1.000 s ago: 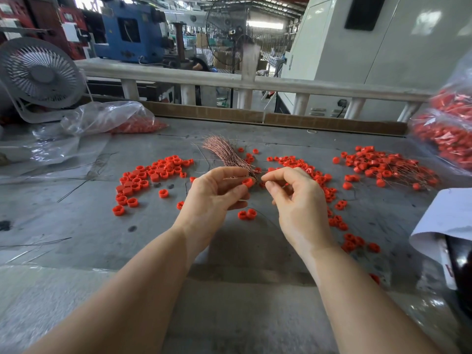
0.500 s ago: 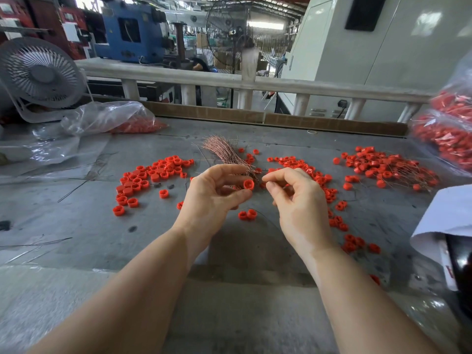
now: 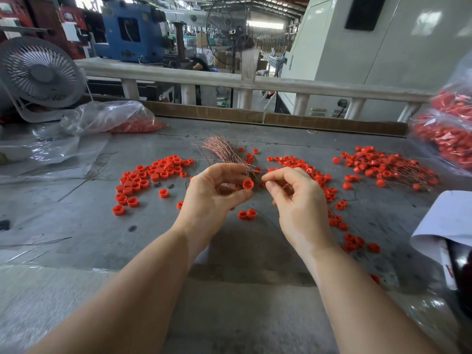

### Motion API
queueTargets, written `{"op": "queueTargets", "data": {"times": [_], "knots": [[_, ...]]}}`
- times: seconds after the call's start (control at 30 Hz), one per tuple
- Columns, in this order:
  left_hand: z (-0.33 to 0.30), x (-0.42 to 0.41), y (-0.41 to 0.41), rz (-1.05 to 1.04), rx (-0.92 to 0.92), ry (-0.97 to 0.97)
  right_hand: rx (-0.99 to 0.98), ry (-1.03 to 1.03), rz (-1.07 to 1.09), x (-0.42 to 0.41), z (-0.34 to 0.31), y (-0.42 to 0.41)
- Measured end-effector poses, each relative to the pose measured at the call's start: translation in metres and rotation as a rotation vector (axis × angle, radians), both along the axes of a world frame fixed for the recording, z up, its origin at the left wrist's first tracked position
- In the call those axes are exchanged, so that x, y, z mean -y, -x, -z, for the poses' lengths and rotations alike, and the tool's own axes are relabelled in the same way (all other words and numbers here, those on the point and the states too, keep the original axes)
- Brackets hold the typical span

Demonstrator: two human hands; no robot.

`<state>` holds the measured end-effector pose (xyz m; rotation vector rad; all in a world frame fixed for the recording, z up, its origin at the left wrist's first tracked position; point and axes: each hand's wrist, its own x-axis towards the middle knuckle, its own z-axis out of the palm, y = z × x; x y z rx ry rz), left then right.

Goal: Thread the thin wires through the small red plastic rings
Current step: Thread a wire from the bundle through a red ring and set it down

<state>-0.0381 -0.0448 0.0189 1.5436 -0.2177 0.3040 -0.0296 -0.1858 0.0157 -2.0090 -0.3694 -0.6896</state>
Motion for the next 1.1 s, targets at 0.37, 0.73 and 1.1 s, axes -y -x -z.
{"op": "queueTargets", "data": {"times": [0.37,0.73,1.1], "knots": [[0.0009,0.0002,0.0003,-0.021,0.019,-0.024,0.01,0.005,-0.002,0.0002,0.0013,-0.0003],[0.0025,-0.0013,0.0002,-0.041,0.032,-0.084,0.003,0.023,0.0,-0.0007,0.0006,0.0008],[0.0005,0.0006,0.0012,-0.037,0.038,-0.052,0.009,0.026,0.005,-0.0004,0.002,-0.0005]]}}
